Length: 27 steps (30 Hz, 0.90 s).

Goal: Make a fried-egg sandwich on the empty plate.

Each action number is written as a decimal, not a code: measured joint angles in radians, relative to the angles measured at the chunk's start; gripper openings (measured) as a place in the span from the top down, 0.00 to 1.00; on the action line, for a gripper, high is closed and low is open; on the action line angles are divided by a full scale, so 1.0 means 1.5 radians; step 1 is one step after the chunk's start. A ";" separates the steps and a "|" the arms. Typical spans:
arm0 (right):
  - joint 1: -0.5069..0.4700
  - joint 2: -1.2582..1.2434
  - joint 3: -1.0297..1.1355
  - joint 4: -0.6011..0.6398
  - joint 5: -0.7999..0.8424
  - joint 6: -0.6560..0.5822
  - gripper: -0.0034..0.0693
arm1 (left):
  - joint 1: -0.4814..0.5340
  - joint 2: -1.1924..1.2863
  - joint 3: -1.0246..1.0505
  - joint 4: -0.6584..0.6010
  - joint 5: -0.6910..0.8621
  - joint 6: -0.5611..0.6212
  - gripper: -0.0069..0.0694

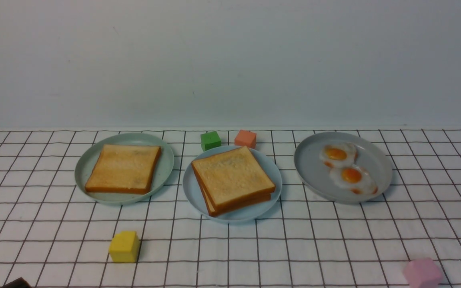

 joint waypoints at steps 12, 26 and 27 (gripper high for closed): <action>-0.235 -0.167 0.246 -0.090 -0.241 0.039 0.97 | 0.000 -0.001 0.000 0.000 0.001 0.000 0.93; -0.309 -0.394 0.712 -0.184 -0.505 0.100 0.97 | 0.000 -0.001 0.000 0.001 0.014 0.000 0.91; -0.309 -0.399 0.710 -0.197 -0.496 0.114 0.97 | 0.000 -0.001 0.000 0.001 0.015 0.000 0.91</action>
